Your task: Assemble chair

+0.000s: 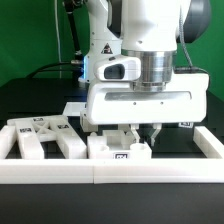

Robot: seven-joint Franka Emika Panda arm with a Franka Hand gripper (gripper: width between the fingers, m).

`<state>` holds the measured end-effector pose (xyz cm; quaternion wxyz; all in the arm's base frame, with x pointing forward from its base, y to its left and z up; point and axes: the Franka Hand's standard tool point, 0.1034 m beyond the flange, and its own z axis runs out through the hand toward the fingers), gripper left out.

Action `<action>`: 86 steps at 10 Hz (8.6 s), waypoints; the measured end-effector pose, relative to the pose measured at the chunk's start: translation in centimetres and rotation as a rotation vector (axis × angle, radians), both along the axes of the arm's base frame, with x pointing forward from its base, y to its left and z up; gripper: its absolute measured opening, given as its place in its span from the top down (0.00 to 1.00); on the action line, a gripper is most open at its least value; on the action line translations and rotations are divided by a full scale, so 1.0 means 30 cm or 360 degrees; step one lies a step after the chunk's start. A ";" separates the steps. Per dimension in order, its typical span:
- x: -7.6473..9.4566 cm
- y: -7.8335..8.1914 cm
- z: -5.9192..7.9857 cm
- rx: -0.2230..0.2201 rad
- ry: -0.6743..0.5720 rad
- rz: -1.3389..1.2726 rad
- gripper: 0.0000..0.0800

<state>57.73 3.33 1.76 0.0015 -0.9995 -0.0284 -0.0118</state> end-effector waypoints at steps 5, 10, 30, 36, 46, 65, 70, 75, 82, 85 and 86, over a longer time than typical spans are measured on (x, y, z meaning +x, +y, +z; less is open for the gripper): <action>0.005 0.081 0.005 0.0011 -0.0002 0.0035 0.96; 0.064 0.242 0.019 0.0026 -0.0023 0.0086 0.96; -0.096 0.110 0.151 -0.0052 0.0118 0.0109 0.19; -0.198 0.057 0.124 -0.0058 0.0178 -0.0080 0.19; -0.361 -0.080 0.083 -0.0047 0.0568 -0.0148 0.19; -0.435 -0.058 -0.036 -0.0121 0.1487 -0.0120 0.35; -0.431 -0.059 -0.035 -0.0121 0.1483 -0.0120 0.64; -0.317 -0.037 0.070 -0.0116 0.1445 -0.0099 0.64; -0.155 -0.022 0.121 -0.0086 0.0974 -0.0096 0.64; -0.076 0.018 0.217 -0.0075 0.0710 -0.0113 0.64; -0.063 0.028 0.248 -0.0067 0.0640 -0.0108 0.64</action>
Offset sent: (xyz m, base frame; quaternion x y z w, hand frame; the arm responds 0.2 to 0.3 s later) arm 0.0050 0.0249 0.0016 0.0056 -0.0113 0.0117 0.9999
